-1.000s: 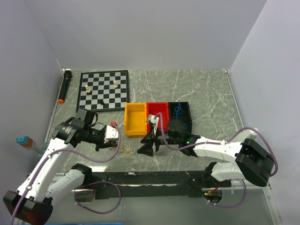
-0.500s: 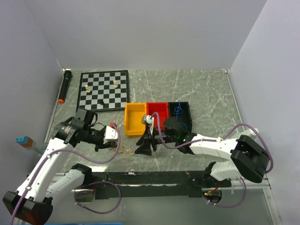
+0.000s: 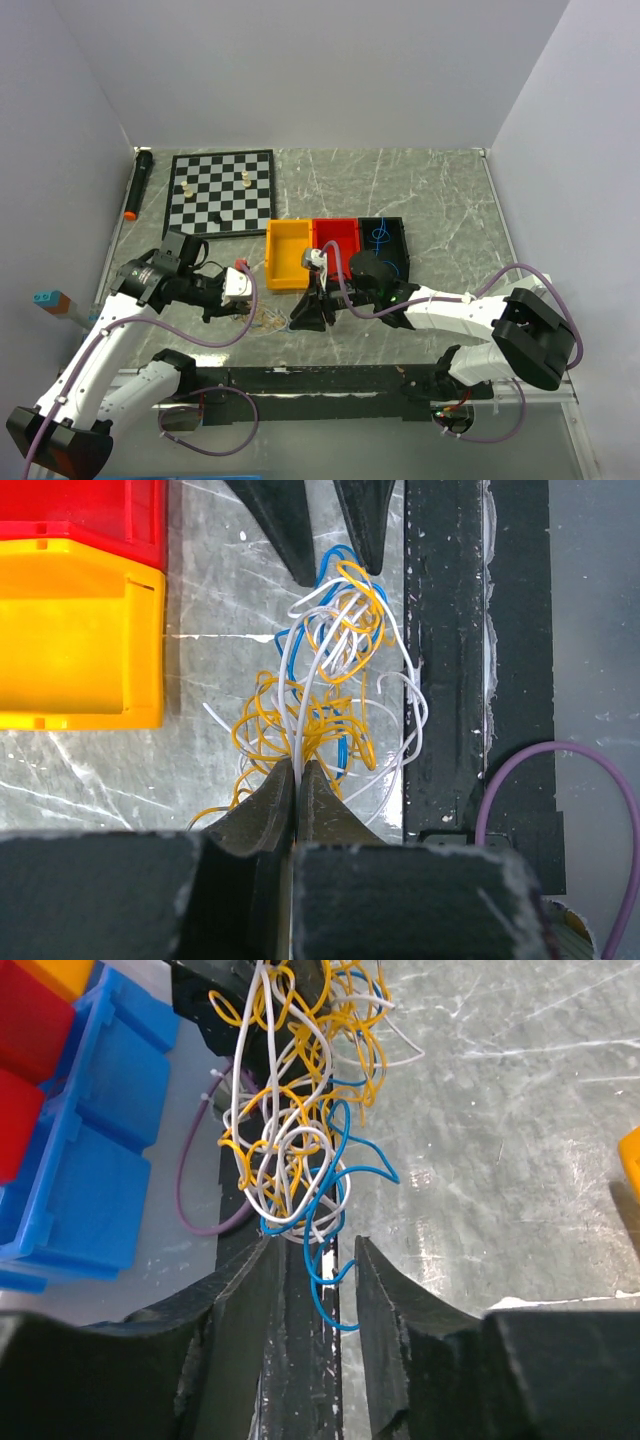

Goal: Untangle the cables

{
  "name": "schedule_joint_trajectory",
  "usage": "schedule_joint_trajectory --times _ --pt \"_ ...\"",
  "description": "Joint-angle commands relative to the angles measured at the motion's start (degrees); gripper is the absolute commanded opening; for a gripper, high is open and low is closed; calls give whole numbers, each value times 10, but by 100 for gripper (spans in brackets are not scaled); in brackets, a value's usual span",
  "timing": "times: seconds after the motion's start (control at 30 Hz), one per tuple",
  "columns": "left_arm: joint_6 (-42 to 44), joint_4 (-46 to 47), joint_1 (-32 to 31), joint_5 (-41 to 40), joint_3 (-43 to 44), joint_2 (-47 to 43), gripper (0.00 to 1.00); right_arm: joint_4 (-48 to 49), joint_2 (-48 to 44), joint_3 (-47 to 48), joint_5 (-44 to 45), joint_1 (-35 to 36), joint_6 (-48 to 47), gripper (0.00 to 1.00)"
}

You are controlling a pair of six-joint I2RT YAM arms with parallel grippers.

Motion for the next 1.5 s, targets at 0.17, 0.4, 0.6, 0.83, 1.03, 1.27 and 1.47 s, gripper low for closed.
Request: schedule_joint_trajectory --times 0.17,0.4,0.6,0.83,1.03,1.27,1.47 --pt "-11 14 0 19 31 0 1 -30 -2 31 36 20 -45 34" --pt "-19 17 0 16 32 -1 1 -57 -34 33 102 22 -56 0" --pt "-40 32 1 -6 28 -9 1 -97 -107 2 159 22 -48 0" --pt "-79 75 1 -110 2 -23 1 -218 -302 -57 409 17 10 0" --pt "-27 80 1 -181 -82 -39 1 -278 -468 -51 550 -29 21 0" --pt "0 101 2 -294 -149 -22 1 -341 -512 28 643 -77 19 0" --pt "29 131 1 -373 -194 -25 1 -345 -553 65 762 -80 -27 0"
